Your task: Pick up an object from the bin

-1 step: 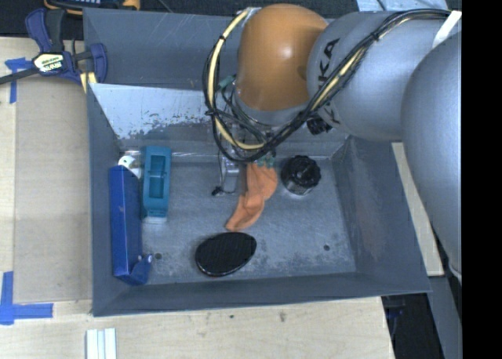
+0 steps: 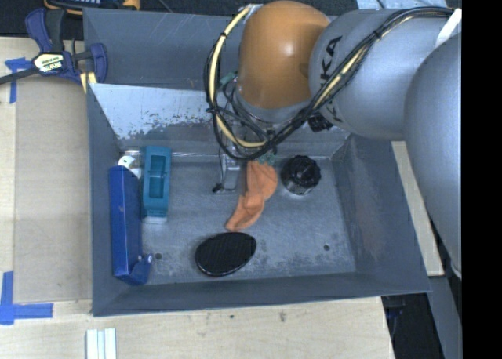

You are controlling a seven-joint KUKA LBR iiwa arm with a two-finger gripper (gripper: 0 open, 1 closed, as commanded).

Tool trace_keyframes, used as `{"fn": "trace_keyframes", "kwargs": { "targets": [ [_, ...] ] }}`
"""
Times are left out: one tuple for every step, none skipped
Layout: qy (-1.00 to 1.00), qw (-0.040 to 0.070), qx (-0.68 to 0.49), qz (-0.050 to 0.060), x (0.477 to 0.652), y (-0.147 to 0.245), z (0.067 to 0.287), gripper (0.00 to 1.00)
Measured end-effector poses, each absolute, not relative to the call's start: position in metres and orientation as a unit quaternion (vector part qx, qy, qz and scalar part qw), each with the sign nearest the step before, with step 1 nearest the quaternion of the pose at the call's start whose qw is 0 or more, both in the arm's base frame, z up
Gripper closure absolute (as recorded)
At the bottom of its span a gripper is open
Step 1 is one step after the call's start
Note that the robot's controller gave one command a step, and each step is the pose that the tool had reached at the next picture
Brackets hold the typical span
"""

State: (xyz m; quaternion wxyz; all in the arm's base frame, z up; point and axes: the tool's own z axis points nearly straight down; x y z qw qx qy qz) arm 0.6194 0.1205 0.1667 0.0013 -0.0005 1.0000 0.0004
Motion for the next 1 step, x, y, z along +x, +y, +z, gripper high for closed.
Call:
{"fn": "trace_keyframes", "kwargs": {
  "targets": [
    [0.998, 0.004, -0.060, 0.001, 0.6062, 0.0995, 0.1545, 0.00]
  ]
}}
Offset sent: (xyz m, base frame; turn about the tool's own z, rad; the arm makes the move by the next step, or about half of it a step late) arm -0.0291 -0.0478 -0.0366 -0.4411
